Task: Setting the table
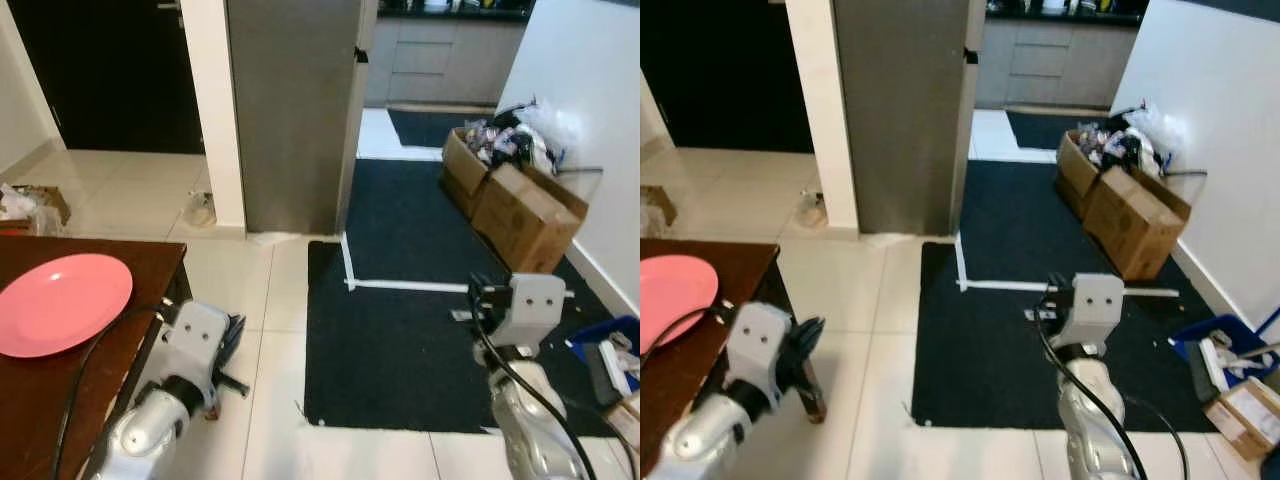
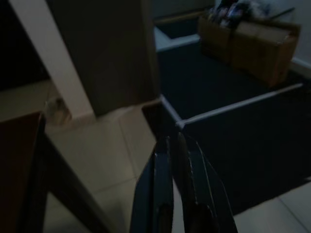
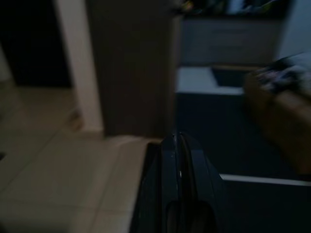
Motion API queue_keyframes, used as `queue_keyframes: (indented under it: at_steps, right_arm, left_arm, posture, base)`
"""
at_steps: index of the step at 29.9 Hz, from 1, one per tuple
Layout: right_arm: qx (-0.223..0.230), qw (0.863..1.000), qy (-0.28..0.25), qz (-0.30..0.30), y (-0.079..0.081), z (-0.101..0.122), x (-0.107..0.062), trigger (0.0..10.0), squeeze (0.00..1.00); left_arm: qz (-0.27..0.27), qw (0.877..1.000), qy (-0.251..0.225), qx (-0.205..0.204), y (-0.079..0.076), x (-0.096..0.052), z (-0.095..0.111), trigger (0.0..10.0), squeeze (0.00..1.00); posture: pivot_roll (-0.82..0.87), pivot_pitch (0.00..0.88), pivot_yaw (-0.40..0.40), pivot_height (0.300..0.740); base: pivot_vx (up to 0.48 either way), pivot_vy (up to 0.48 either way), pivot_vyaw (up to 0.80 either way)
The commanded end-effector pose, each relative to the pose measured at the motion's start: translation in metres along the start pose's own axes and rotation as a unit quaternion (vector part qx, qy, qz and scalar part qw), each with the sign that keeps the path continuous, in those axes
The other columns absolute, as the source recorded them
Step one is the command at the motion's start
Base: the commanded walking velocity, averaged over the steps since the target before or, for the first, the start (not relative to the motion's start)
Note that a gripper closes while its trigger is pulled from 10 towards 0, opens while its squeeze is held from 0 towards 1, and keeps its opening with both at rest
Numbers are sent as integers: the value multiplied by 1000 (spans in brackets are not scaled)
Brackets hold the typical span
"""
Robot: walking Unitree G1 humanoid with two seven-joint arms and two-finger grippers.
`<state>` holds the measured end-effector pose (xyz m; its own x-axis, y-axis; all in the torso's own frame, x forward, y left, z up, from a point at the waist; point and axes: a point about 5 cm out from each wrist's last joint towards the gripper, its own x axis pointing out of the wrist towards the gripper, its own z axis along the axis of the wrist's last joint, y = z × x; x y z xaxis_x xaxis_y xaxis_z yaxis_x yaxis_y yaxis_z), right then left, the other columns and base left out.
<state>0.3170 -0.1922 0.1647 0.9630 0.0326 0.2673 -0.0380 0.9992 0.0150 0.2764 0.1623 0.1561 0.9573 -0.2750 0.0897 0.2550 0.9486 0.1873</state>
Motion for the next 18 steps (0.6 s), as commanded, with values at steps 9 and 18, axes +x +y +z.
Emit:
queue_keyframes:
  at_steps: [9,18]
  right_arm:
    - [135,988,-21,67,22,30,-1,10000,0]
    - [301,930,-81,194,60,81,-3,10000,0]
  left_arm:
    - [55,996,-42,-61,8,7,45,10000,0]
    - [103,990,-78,-62,33,17,86,10000,0]
  posture:
    - [88,61,44,740]
    - [89,58,48,740]
  base:
    - [0,0,533]
    - [0,0,800]
